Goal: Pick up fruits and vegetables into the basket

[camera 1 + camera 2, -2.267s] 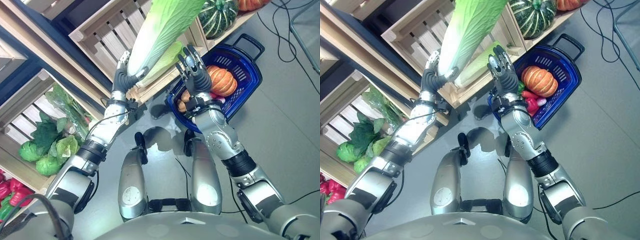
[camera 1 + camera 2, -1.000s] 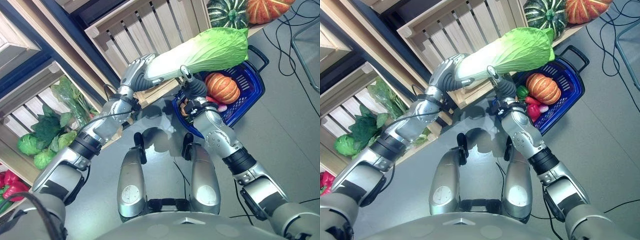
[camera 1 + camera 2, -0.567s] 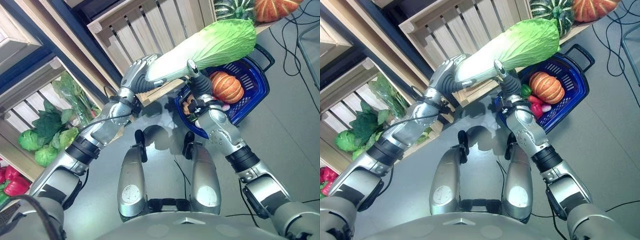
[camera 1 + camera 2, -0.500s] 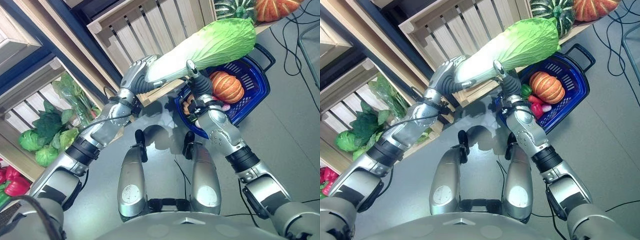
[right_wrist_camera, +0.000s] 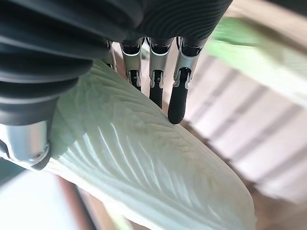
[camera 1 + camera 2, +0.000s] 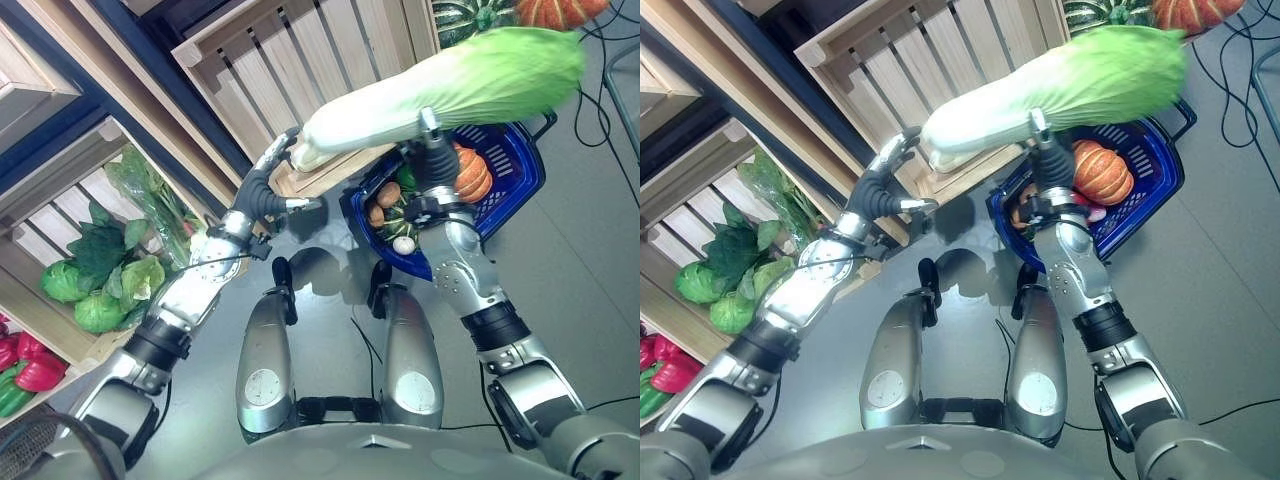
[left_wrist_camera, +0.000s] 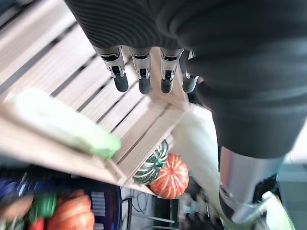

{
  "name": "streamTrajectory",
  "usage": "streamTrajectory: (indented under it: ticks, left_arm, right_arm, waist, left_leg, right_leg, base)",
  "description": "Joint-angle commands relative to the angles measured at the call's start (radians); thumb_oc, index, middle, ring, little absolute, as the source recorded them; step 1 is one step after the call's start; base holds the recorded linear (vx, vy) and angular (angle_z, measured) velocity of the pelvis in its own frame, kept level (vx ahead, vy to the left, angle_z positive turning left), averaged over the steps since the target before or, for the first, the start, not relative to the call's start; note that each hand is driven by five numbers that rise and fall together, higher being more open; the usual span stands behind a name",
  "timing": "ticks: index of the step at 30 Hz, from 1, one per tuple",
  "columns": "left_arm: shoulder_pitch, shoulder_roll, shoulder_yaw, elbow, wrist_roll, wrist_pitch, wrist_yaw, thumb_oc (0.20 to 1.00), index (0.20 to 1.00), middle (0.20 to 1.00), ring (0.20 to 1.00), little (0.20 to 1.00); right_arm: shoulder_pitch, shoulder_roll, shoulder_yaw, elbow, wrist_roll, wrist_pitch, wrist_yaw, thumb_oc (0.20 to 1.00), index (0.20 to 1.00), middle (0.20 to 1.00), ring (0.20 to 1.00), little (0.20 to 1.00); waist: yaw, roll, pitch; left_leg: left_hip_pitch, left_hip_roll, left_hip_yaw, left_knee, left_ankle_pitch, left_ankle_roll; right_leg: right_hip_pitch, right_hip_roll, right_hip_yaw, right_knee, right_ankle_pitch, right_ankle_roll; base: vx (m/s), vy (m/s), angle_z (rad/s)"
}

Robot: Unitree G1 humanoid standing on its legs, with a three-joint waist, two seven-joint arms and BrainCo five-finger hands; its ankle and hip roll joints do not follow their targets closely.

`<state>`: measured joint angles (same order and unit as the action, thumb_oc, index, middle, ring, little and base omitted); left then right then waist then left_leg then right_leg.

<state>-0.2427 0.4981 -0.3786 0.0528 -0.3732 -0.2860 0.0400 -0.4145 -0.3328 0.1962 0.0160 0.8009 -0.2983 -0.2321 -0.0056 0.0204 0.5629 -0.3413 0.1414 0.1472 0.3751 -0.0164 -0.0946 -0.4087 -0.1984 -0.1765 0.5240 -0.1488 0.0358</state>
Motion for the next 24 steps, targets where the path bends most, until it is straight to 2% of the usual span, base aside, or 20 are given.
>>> streamTrajectory:
  ticks: [1, 6, 13, 14, 15, 19, 23, 24]
  left_arm:
    - [0.04, -0.029, 0.041, -0.094, -0.17, -0.094, -0.067, 1.0, 1.0, 1.0, 1.0, 1.0]
    - [0.115, -0.031, 0.093, -0.036, -0.177, -0.102, -0.075, 1.0, 1.0, 1.0, 1.0, 1.0]
    - [0.153, 0.001, 0.115, 0.015, -0.194, -0.093, -0.033, 1.0, 1.0, 1.0, 1.0, 1.0]
    - [0.155, 0.01, 0.119, 0.028, -0.21, -0.106, -0.022, 1.0, 1.0, 1.0, 1.0, 1.0]
    - [0.158, 0.014, 0.119, 0.029, -0.203, -0.113, -0.014, 1.0, 1.0, 1.0, 1.0, 1.0]
    - [0.123, 0.029, 0.117, 0.017, -0.161, -0.169, 0.05, 1.0, 1.0, 1.0, 1.0, 1.0]
    - [0.011, 0.053, 0.113, -0.02, -0.1, -0.2, 0.146, 1.0, 1.0, 1.0, 1.0, 1.0]
    - [0.005, 0.052, 0.113, -0.021, -0.096, -0.201, 0.152, 1.0, 1.0, 1.0, 1.0, 1.0]
  right_arm:
    - [-0.025, -0.008, -0.077, -0.143, -0.084, -0.109, -0.009, 0.2, 0.2, 0.2, 0.2, 0.2]
    - [0.042, -0.063, -0.165, -0.086, -0.147, -0.077, -0.087, 0.2, 0.2, 0.2, 0.2, 0.2]
    - [0.056, -0.165, -0.219, 0.082, -0.251, -0.013, -0.24, 0.2, 0.2, 0.2, 0.2, 0.2]
    - [0.042, -0.209, -0.224, 0.154, -0.267, 0.027, -0.272, 0.2, 0.2, 0.2, 0.2, 0.2]
    - [0.038, -0.226, -0.224, 0.189, -0.269, 0.037, -0.28, 0.2, 0.2, 0.2, 0.2, 0.2]
    - [-0.016, -0.282, -0.204, 0.326, -0.3, 0.109, -0.315, 0.2, 0.2, 0.2, 0.2, 0.2]
    - [-0.116, -0.326, -0.147, 0.493, -0.344, 0.177, -0.314, 0.2, 0.2, 0.2, 0.2, 0.2]
    - [-0.124, -0.327, -0.144, 0.5, -0.346, 0.181, -0.312, 0.2, 0.2, 0.2, 0.2, 0.2]
  waist:
    - [-0.014, 0.006, -0.043]
    - [-0.018, 0.004, -0.043]
    - [-0.015, 0.023, -0.043]
    - [-0.011, 0.035, -0.043]
    - [-0.007, 0.041, -0.043]
    - [0.003, 0.07, -0.043]
    - [0.014, 0.109, -0.043]
    - [0.014, 0.11, -0.043]
  left_leg:
    - [0.024, -0.03, 0.066, 0.048, -0.118, 0.064]
    - [-0.018, -0.026, 0.076, 0.067, -0.119, 0.069]
    - [-0.103, -0.031, 0.083, 0.084, -0.111, 0.076]
    - [-0.134, -0.033, 0.084, 0.09, -0.108, 0.079]
    - [-0.131, -0.037, 0.072, 0.099, -0.134, 0.07]
    - [-0.19, -0.043, 0.068, 0.109, -0.122, 0.068]
    - [-0.243, -0.053, 0.06, 0.118, -0.108, 0.064]
    - [-0.247, -0.054, 0.06, 0.12, -0.108, 0.063]
  right_leg:
    - [0.06, -0.009, -0.044, -0.111, 0.053, 0.027]
    - [0.019, -0.008, -0.047, -0.09, 0.052, 0.025]
    - [-0.085, -0.013, -0.044, -0.031, 0.042, 0.024]
    - [-0.122, -0.018, -0.042, -0.008, 0.035, 0.023]
    - [-0.123, -0.017, -0.033, 0.012, 0.005, 0.033]
    - [-0.193, -0.022, -0.028, 0.055, -0.01, 0.028]
    - [-0.261, -0.035, -0.02, 0.102, -0.024, 0.026]
    - [-0.266, -0.036, -0.02, 0.105, -0.025, 0.026]
  base:
    - [0.0, 0.0, 0.0]
    - [-0.02, -0.01, 0.0]
    - [-0.04, -0.007, -0.01]
    - [0.02, -0.012, 0.04]
    - [0.0, 0.0, 0.0]
    - [0.0, -0.01, 0.0]
    - [-0.01, -0.03, 0.01]
    - [0.0, -0.023, 0.09]
